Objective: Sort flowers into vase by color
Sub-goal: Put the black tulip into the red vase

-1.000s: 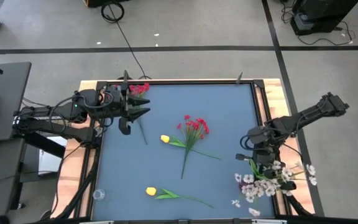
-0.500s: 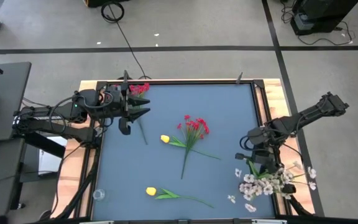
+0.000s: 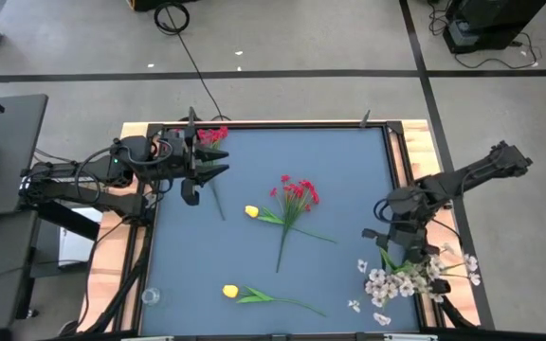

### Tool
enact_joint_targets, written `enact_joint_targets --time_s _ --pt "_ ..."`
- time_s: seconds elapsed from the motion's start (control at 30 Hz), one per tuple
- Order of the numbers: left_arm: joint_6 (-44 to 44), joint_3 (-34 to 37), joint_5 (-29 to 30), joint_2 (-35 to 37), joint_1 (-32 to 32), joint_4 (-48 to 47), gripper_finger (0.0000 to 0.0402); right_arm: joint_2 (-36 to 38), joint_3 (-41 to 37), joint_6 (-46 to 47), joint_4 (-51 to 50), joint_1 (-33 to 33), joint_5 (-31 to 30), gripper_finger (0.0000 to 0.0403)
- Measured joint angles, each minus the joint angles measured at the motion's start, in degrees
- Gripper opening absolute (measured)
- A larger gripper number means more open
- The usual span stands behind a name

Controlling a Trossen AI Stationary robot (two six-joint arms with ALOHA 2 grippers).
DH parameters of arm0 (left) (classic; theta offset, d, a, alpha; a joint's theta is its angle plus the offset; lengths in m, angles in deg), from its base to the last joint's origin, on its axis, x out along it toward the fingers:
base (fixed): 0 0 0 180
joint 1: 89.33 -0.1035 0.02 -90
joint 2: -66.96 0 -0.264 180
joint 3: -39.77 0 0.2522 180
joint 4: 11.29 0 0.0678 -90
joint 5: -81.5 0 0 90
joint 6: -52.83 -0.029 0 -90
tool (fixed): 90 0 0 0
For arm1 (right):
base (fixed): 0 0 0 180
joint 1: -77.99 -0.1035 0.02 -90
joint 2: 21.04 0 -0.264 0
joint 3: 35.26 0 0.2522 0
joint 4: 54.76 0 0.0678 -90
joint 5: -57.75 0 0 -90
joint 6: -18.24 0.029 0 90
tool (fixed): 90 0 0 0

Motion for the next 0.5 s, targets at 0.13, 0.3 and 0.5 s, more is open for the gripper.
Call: enact_joint_targets --time_s 0.13,0.3,0.5 --pt "0.0 0.0 0.0 0.0 0.0 0.0 0.0157 2.1 0.6 -0.4 -1.5 1.1 -2.3 0.0194" --pt "0.0 0.0 0.1 0.0 0.0 0.0 0.0157 5.0 0.6 -0.2 -4.4 3.0 -4.2 0.0194" --pt "0.0 0.0 0.3 0.0 0.0 0.0 0.0157 10.3 0.6 0.1 -9.1 4.4 -4.5 0.0194"
